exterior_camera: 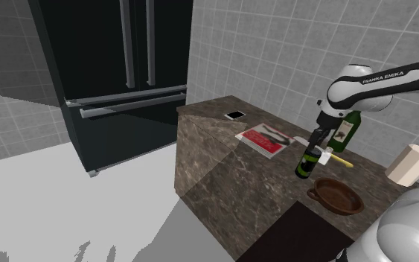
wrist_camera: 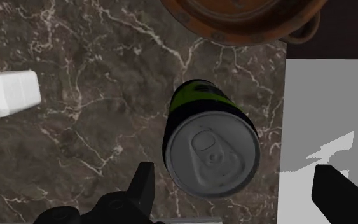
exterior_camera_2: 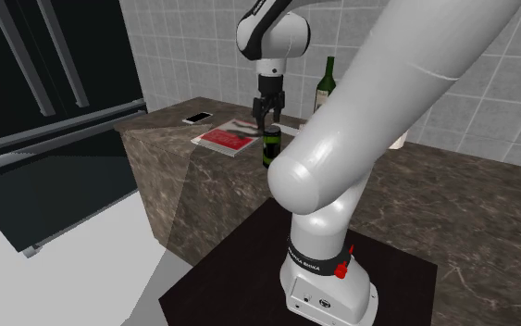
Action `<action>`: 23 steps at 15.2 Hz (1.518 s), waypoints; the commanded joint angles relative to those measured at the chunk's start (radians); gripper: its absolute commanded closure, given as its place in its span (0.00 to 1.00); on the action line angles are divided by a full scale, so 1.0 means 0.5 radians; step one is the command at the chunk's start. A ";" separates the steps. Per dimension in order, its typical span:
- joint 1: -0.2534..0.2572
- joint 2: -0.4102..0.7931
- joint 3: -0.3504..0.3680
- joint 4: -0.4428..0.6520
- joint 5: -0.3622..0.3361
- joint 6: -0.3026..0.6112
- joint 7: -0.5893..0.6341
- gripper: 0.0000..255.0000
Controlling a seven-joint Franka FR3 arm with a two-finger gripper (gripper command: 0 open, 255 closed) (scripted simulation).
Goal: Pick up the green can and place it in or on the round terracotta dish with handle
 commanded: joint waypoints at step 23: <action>0.033 0.206 -0.103 -0.078 0.040 0.277 -0.092 1.00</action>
